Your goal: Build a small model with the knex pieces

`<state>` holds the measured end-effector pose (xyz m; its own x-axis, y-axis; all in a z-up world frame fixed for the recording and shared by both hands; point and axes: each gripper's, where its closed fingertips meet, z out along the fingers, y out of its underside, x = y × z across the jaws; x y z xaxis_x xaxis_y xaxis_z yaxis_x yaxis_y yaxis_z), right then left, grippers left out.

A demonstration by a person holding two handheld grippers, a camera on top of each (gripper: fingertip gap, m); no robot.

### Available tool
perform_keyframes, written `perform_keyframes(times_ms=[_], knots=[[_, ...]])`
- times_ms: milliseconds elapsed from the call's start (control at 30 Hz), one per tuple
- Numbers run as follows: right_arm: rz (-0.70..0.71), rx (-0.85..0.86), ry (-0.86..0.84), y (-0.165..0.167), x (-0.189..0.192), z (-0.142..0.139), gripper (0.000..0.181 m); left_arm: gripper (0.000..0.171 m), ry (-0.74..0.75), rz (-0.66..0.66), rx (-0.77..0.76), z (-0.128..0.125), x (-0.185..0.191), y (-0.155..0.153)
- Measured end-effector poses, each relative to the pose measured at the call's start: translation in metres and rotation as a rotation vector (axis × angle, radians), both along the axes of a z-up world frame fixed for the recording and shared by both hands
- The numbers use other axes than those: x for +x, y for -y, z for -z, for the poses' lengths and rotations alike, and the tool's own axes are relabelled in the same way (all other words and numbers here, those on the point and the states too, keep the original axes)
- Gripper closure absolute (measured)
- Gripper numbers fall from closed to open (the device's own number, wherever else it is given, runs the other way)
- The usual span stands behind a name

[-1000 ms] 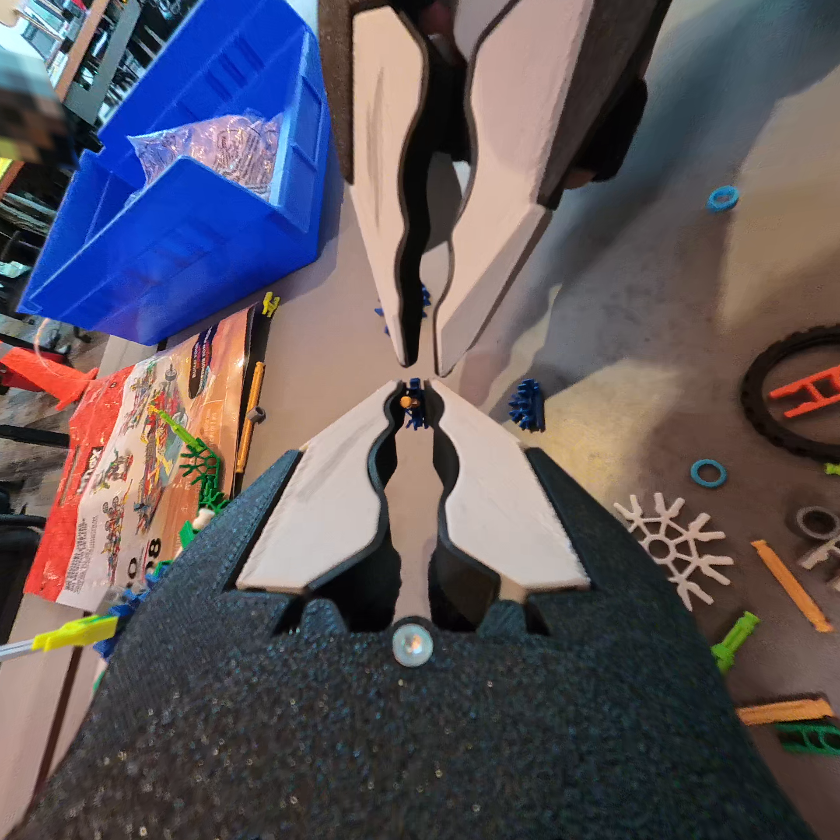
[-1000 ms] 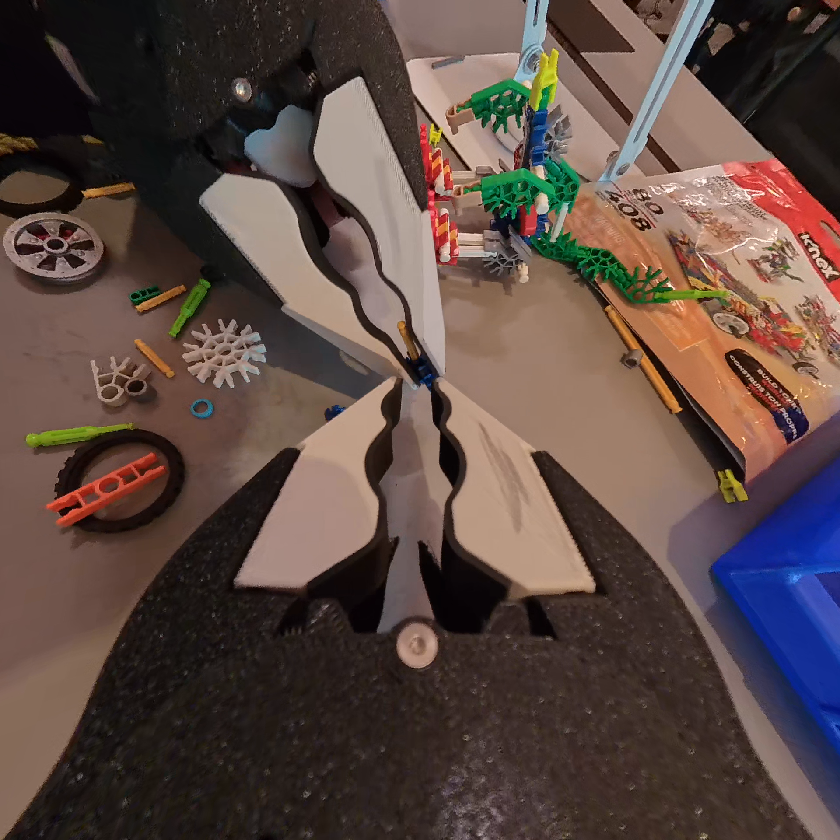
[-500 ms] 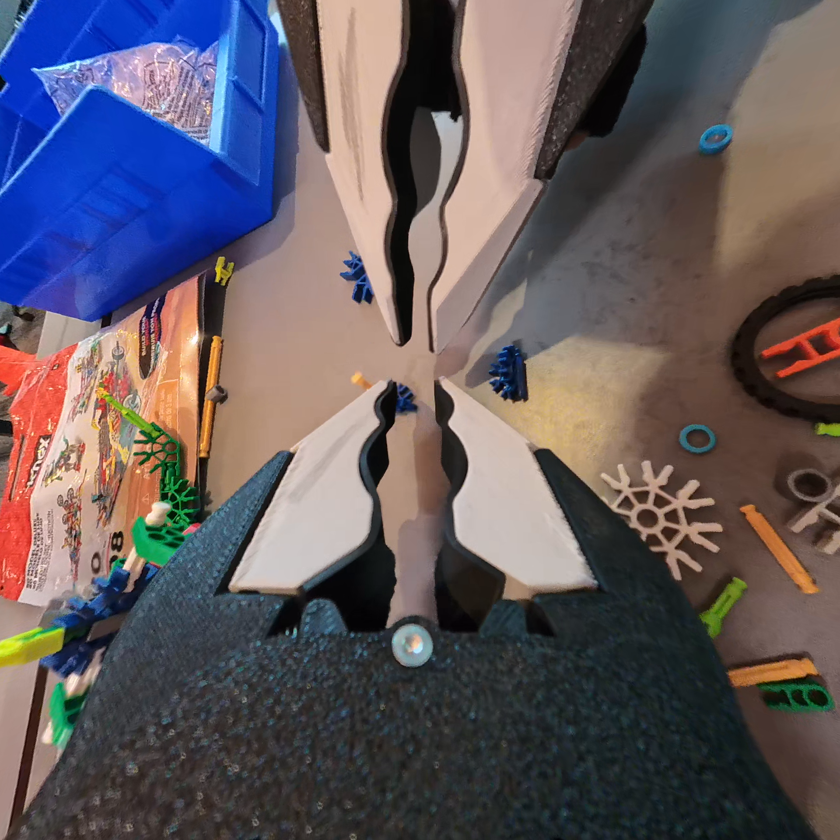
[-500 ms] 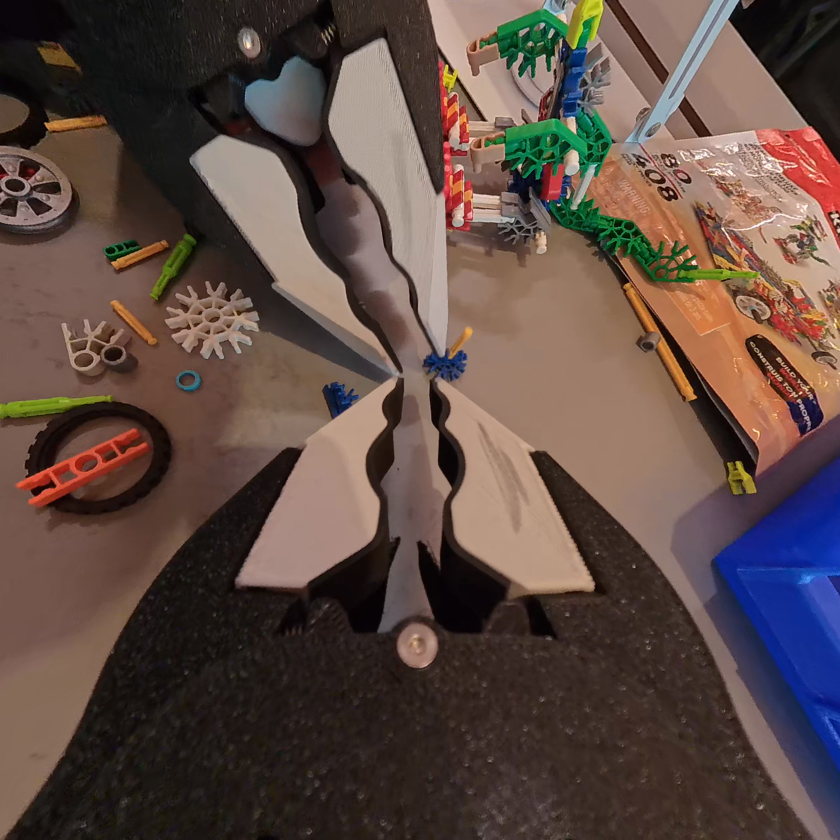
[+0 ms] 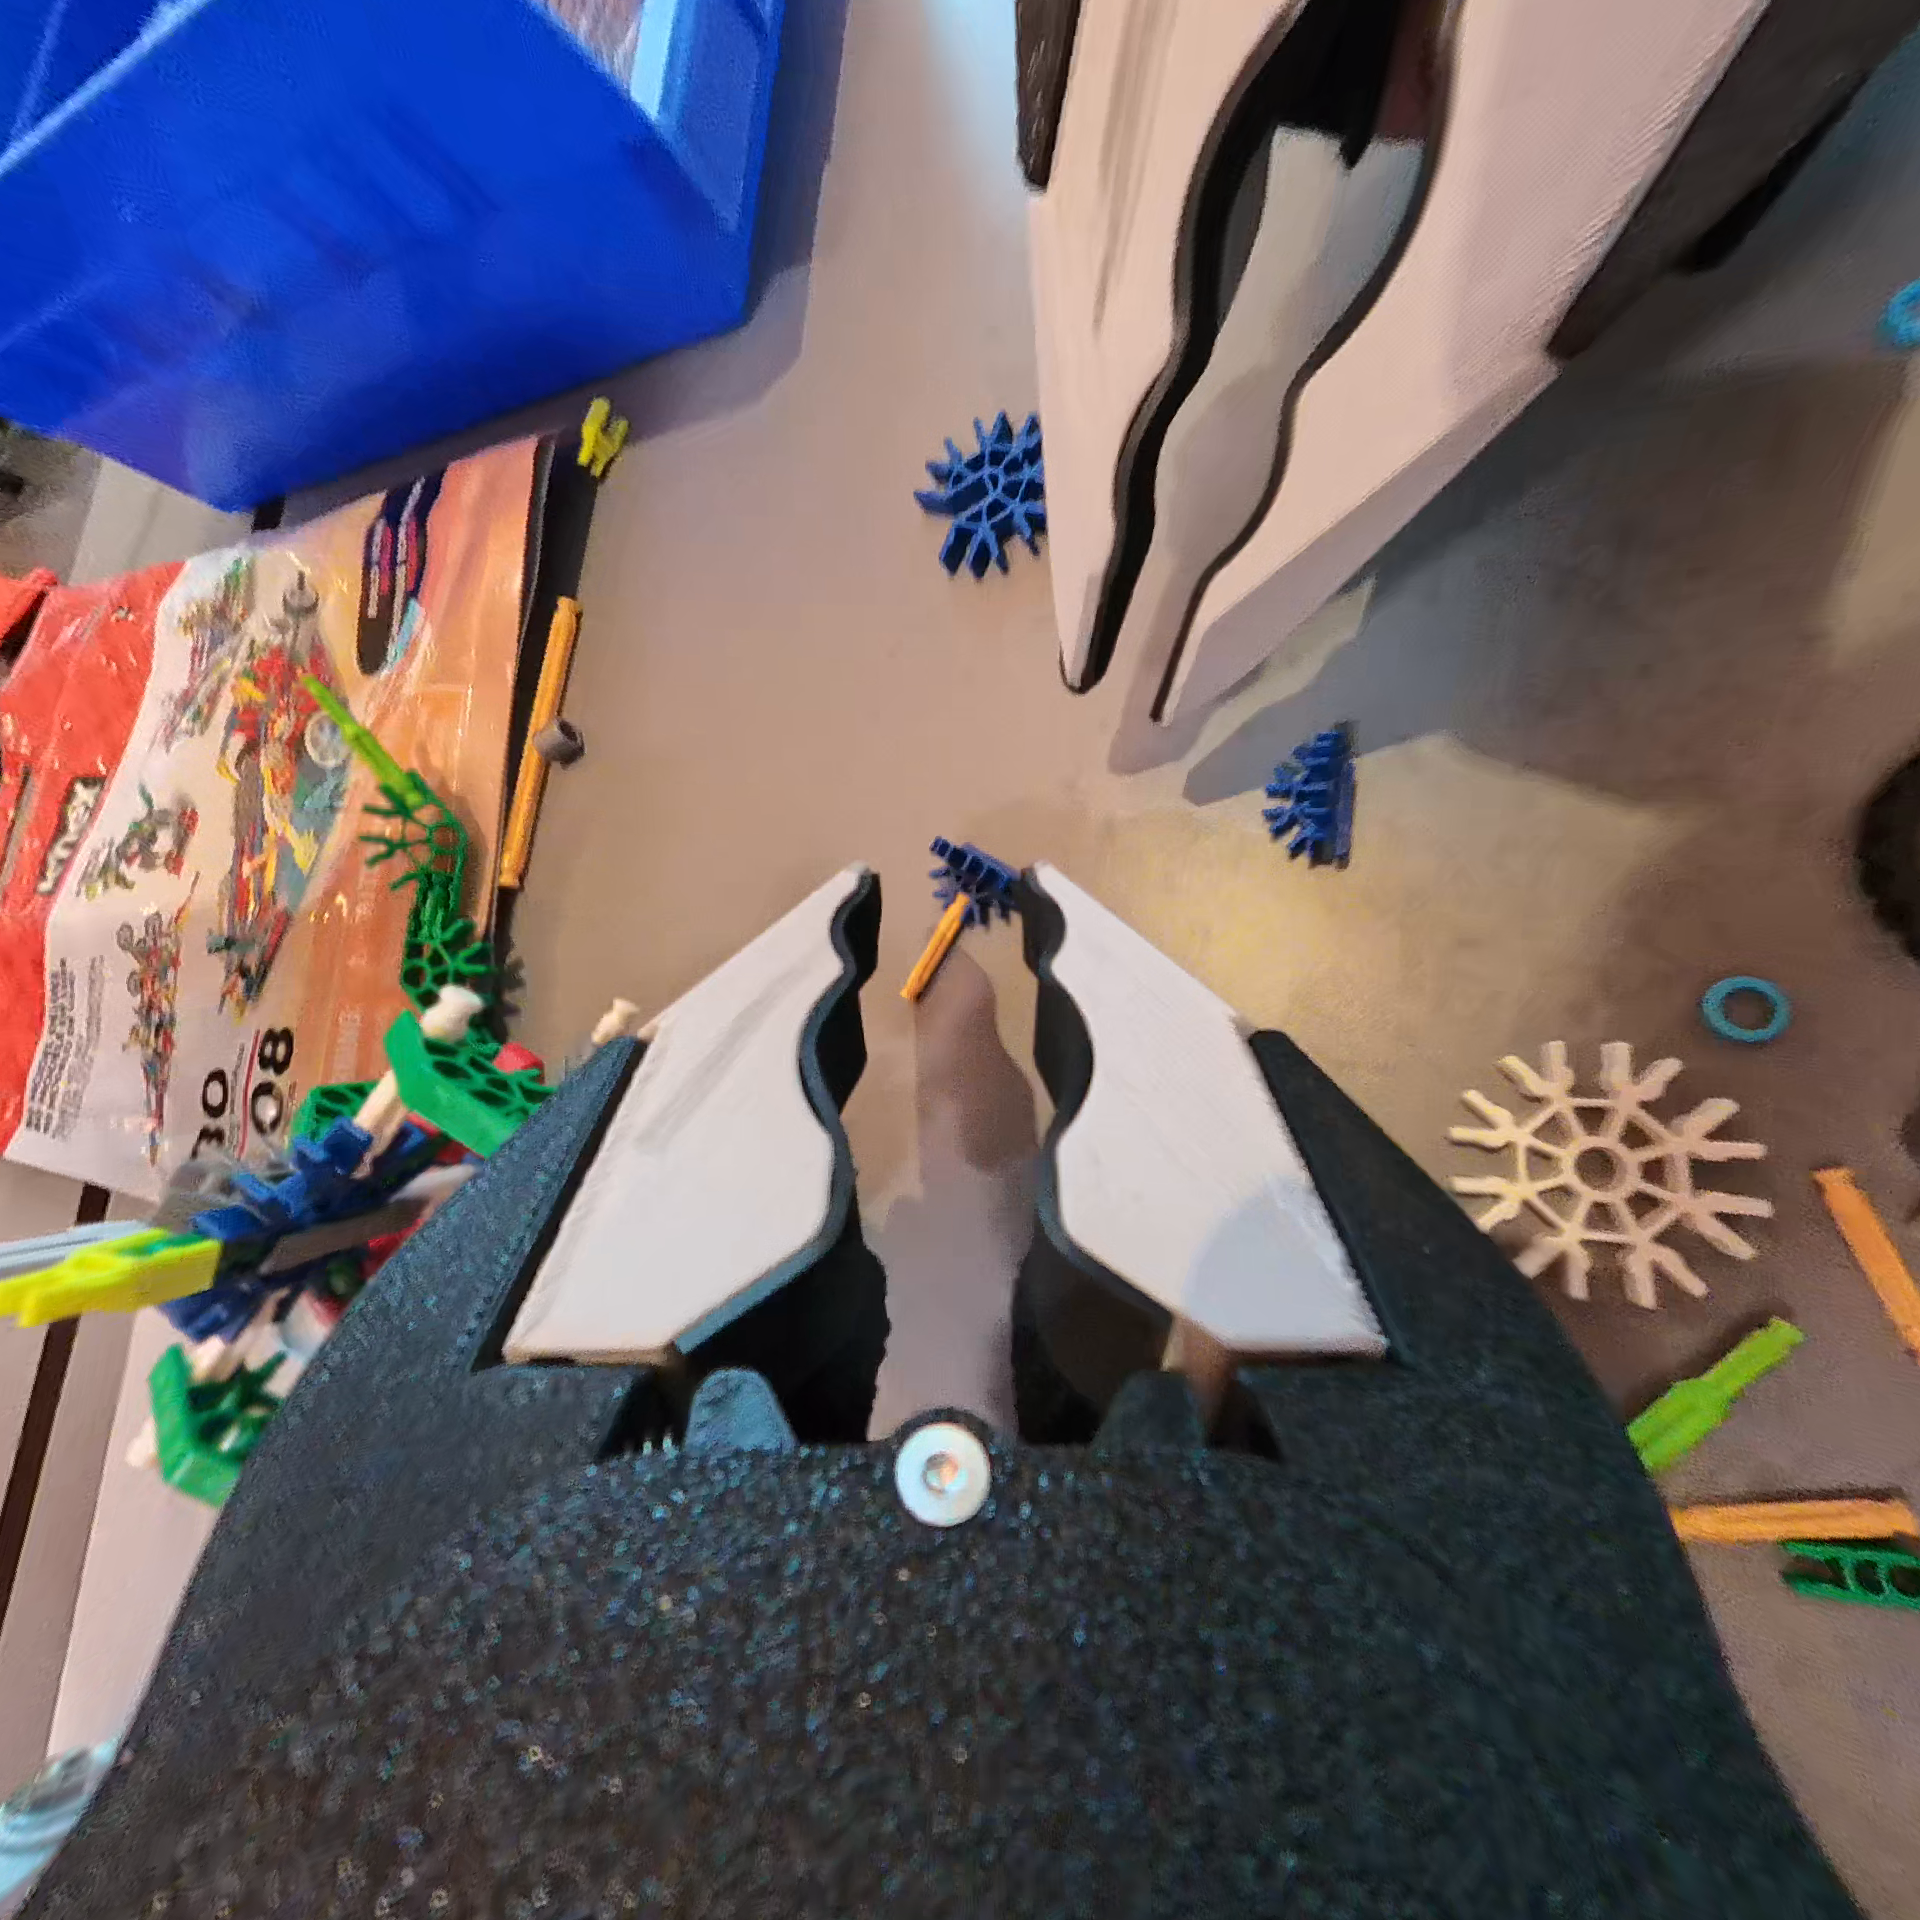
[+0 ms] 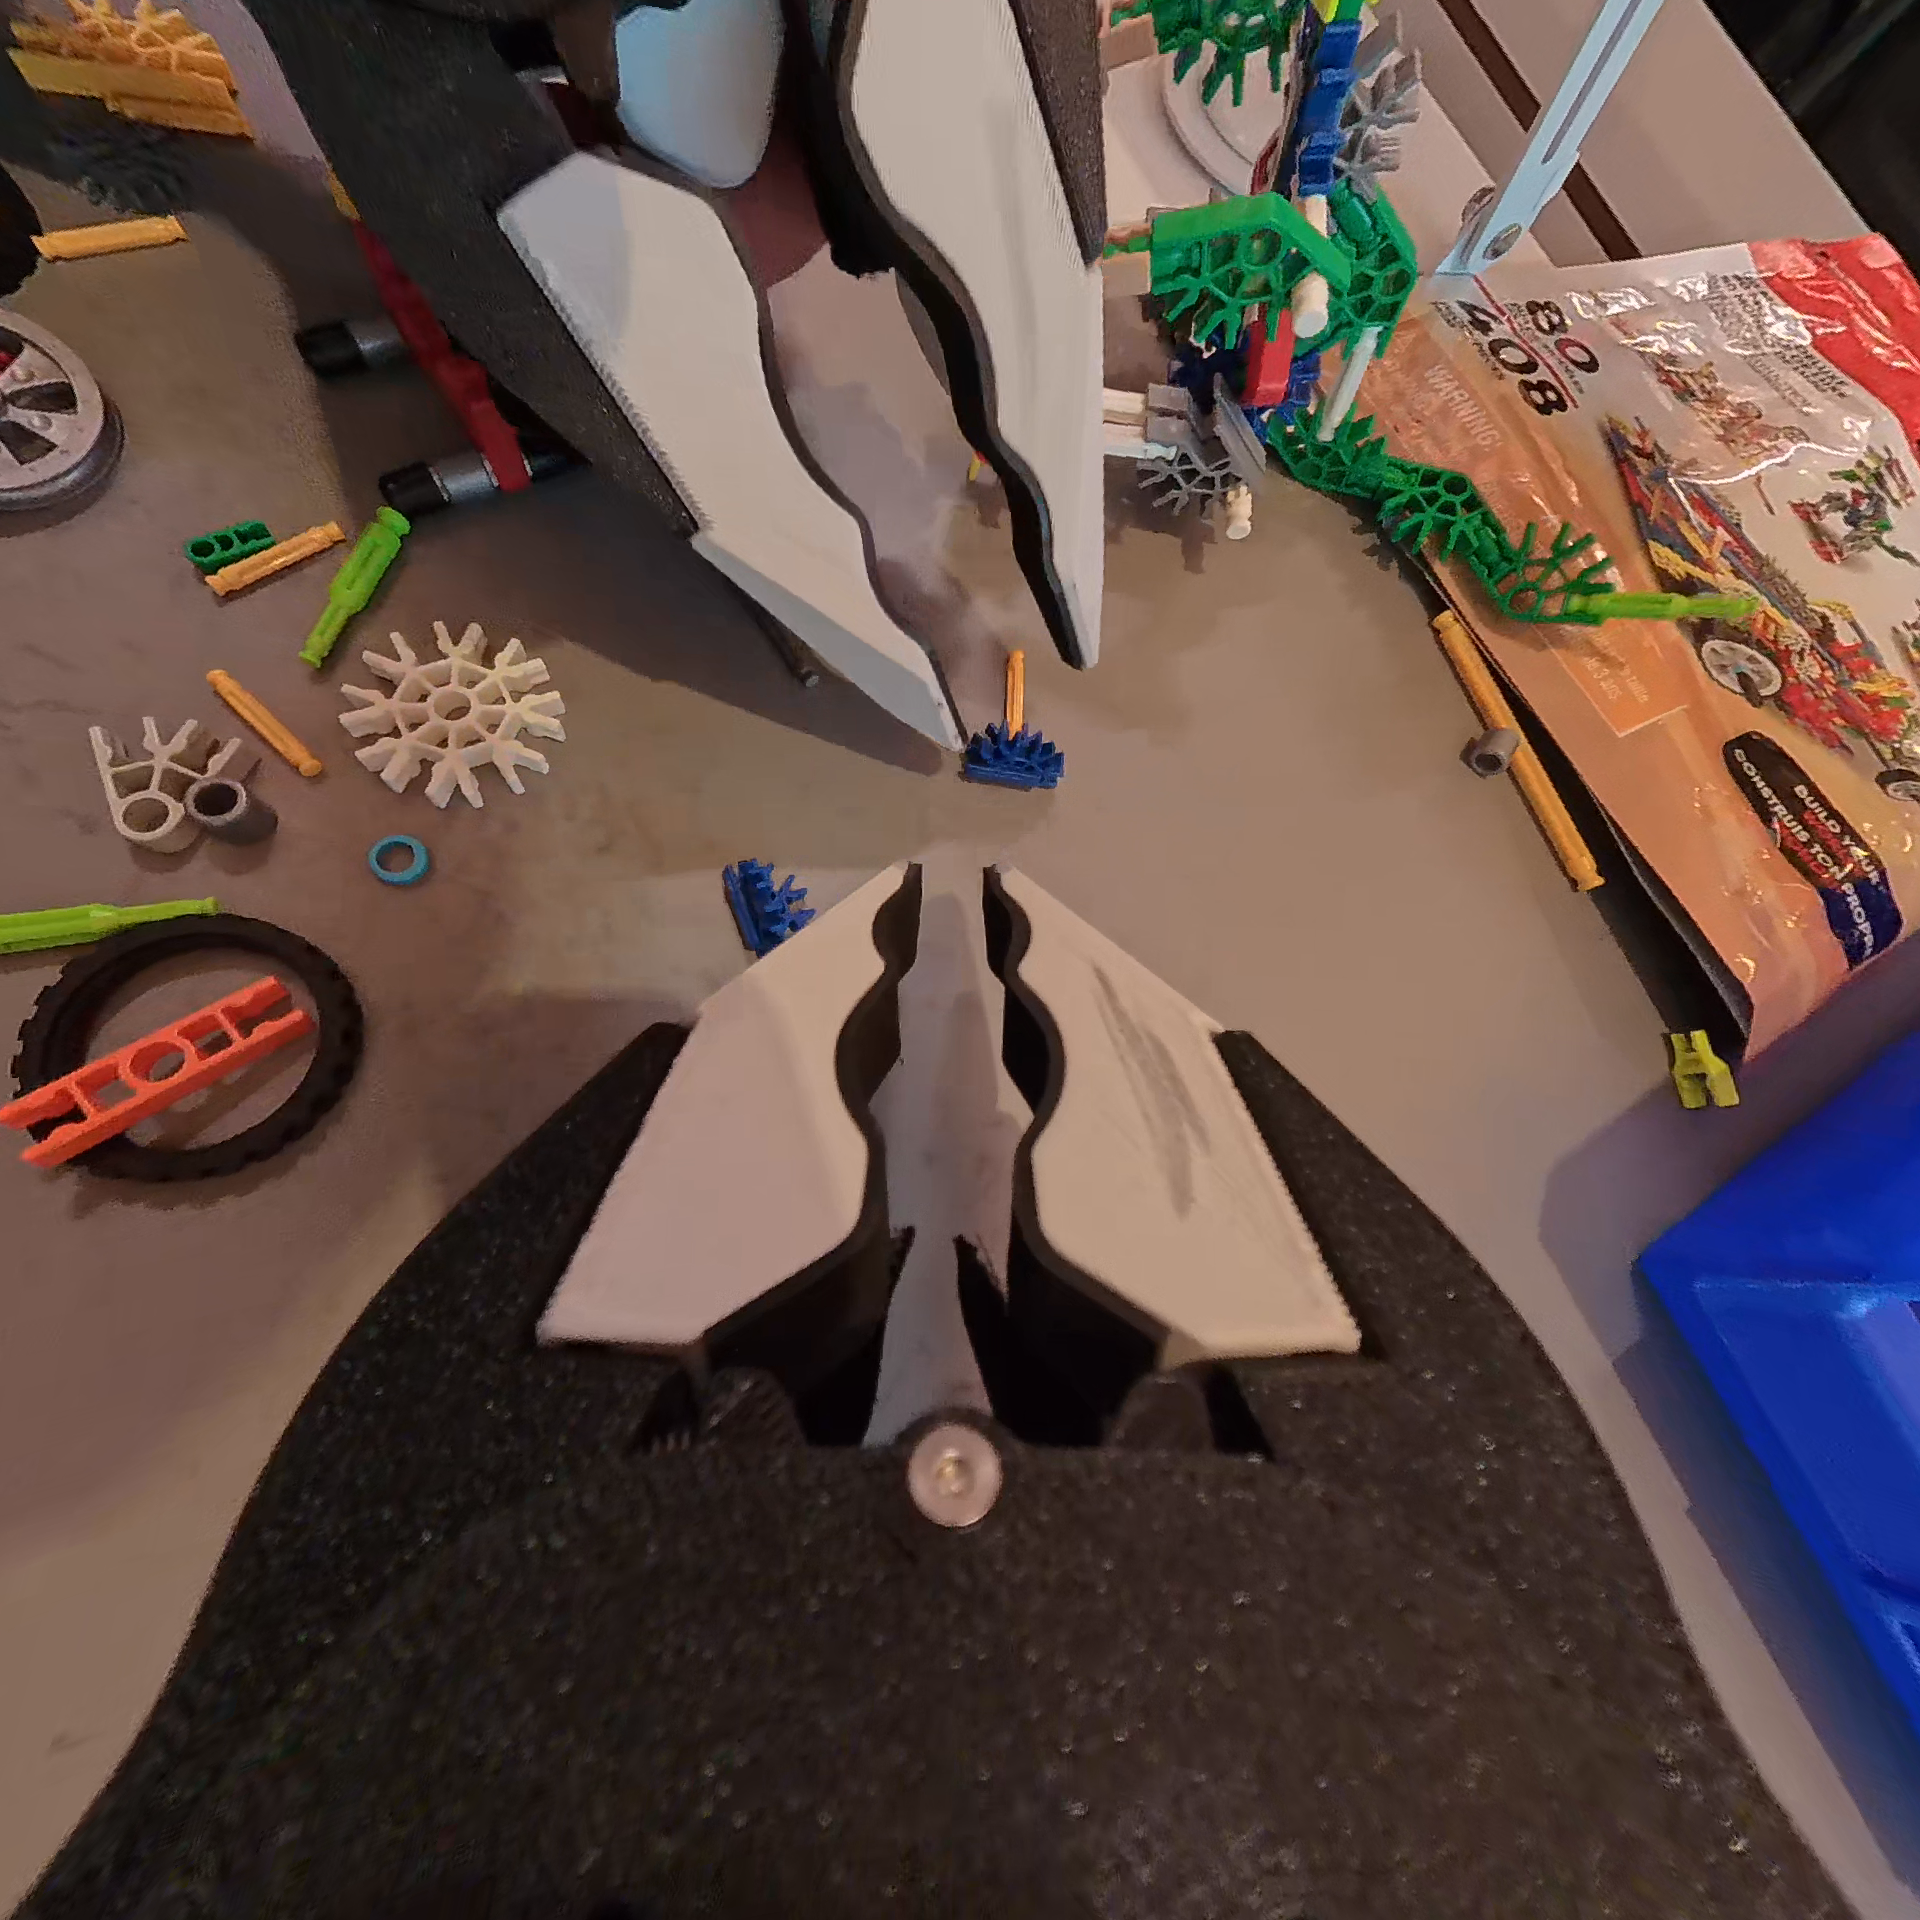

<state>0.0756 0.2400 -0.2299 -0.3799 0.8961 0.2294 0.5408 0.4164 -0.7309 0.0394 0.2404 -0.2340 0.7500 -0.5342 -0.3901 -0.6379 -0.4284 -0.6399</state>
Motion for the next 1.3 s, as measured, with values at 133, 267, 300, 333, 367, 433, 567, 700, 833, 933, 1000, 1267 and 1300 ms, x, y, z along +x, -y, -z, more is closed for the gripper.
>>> perform_keyframes(times_ms=[133,267,300,333,367,433,567,700,833,933,1000,1267,1300], knots=[[0.004,-0.001,0.003,-0.001,0.000,0.001,0.170,0.147,-0.033,-0.024,-0.051,0.008,-0.001,0.002],[0.003,0.000,0.007,0.000,0.000,0.002,0.170,0.151,0.049,-0.032,-0.115,0.016,0.005,0.006],[0.003,-0.001,0.007,0.000,0.000,0.002,0.170,0.154,0.081,-0.043,-0.142,0.017,0.006,0.008],[0.002,-0.001,0.008,0.000,0.000,0.002,0.170,0.152,0.095,-0.045,-0.161,0.017,0.007,0.010],[0.002,-0.001,0.009,0.000,0.000,0.002,0.170,0.150,0.102,-0.043,-0.175,0.017,0.009,0.012],[-0.001,-0.003,0.012,0.001,0.000,0.003,0.170,0.151,0.143,-0.013,-0.213,0.018,0.020,0.018],[-0.003,-0.010,0.010,0.001,0.000,0.002,0.170,0.146,0.200,0.013,-0.210,0.011,0.028,0.020],[-0.003,-0.015,0.006,0.001,0.000,0.001,0.170,0.137,0.182,-0.069,-0.155,0.002,0.009,0.011],[-0.005,-0.016,0.008,0.002,0.000,0.002,0.170,0.135,0.137,-0.084,-0.187,0.016,0.007,0.011],[-0.001,-0.020,0.010,0.001,0.000,0.003,0.170,0.135,0.182,-0.101,-0.224,0.018,0.008,0.013],[0.001,-0.024,0.014,0.001,0.000,0.003,0.169,0.139,0.217,-0.092,-0.258,0.019,0.013,0.018],[0.001,-0.031,0.013,0.002,-0.001,0.003,0.168,0.127,0.220,-0.126,-0.179,0.008,0.002,0.007],[0.000,-0.033,0.012,0.002,-0.001,0.003,0.168,0.126,0.216,-0.132,-0.200,0.013,0.002,0.009]])
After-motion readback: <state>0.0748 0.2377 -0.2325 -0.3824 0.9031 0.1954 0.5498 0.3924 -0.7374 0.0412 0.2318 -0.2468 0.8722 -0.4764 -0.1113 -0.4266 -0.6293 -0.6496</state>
